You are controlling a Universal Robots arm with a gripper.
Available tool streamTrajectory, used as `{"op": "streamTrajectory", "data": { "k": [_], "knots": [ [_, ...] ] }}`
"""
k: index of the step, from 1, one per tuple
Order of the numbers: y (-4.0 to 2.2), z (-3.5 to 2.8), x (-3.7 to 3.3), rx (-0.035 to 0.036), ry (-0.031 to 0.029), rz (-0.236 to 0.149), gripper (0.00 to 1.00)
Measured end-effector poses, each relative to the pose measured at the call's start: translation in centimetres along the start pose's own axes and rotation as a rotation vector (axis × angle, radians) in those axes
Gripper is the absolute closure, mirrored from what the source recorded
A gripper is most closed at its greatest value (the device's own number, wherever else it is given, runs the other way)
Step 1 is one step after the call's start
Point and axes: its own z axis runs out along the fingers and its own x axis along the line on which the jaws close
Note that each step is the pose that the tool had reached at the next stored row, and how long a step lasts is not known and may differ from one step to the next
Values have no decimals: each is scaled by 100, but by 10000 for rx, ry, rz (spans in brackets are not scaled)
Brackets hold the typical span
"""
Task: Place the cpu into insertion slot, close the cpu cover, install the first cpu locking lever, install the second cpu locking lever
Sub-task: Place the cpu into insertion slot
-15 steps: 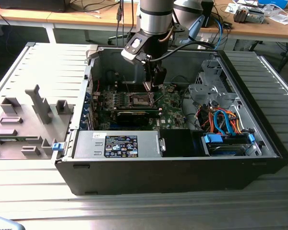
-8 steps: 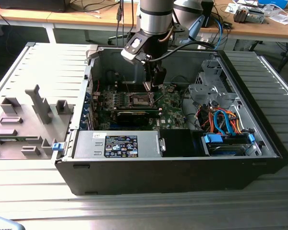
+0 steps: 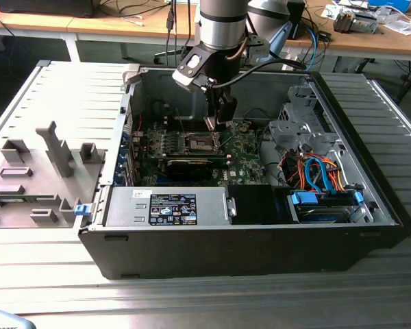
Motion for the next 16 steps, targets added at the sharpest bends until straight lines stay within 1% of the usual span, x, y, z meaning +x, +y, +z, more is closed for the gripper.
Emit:
{"op": "streamTrajectory", "data": {
  "k": [16],
  "knots": [
    [0, 0, 0, 6, -5, 132, 46]
  ]
}}
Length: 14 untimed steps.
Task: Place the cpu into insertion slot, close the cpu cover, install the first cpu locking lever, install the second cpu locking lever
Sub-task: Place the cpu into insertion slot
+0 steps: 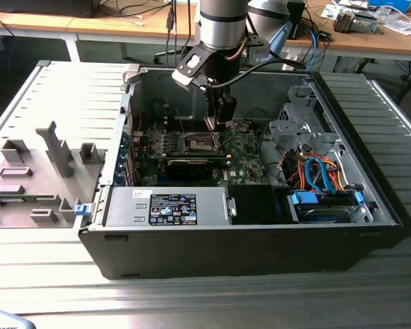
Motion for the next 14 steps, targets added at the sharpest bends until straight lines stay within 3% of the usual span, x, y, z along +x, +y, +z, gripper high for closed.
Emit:
{"op": "streamTrajectory", "data": {
  "k": [14],
  "knots": [
    [0, 0, 0, 5, -4, 103, 46]
  ]
}}
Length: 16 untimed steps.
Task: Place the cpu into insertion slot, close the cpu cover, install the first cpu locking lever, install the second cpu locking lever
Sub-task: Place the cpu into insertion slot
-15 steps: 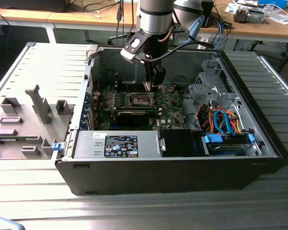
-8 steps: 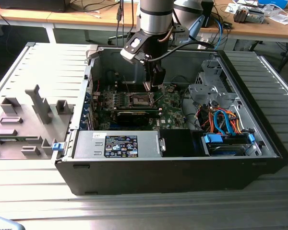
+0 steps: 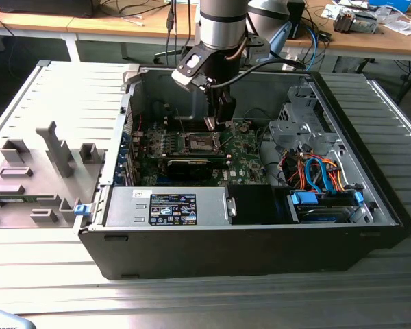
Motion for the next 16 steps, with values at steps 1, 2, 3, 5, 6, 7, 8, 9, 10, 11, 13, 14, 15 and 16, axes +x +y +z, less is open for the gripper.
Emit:
{"op": "streamTrajectory", "data": {
  "k": [1, 2, 3, 5, 6, 7, 8, 9, 10, 11, 13, 14, 15, 16],
  "knots": [
    [0, 0, 0, 0, -1, 5, 46],
    [0, 0, 0, 0, -1, 14, 46],
    [0, 0, 0, 1, -1, 18, 46],
    [0, 0, 0, 1, -2, 32, 46],
    [0, 0, 0, 2, -2, 40, 46],
    [0, 0, 0, 2, -2, 45, 46],
    [0, 0, 0, 2, -2, 49, 46],
    [0, 0, 0, 2, -3, 59, 46],
    [0, 0, 0, 3, -3, 68, 46],
    [0, 0, 0, 3, -3, 75, 46],
    [0, 0, 0, 3, -4, 88, 46],
    [0, 0, 0, 4, -4, 98, 46],
    [0, 0, 0, 5, -3, 106, 46],
    [0, 0, 0, 4, -5, 121, 46]
  ]
}}
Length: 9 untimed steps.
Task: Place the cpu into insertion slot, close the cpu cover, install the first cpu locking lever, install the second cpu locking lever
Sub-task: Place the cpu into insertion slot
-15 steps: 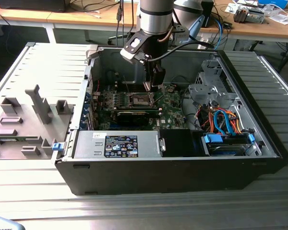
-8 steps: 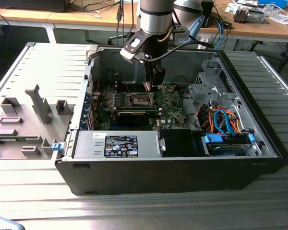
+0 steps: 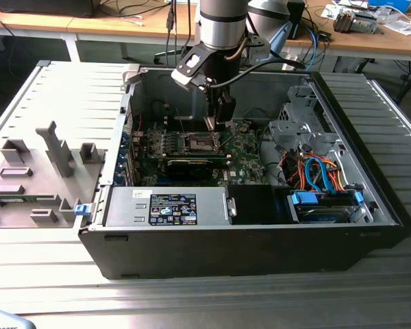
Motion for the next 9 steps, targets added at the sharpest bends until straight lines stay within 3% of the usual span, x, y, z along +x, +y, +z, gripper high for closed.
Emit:
{"op": "streamTrajectory", "data": {
  "k": [9],
  "knots": [
    [0, 0, 0, 5, -3, 90, 46]
  ]
}}
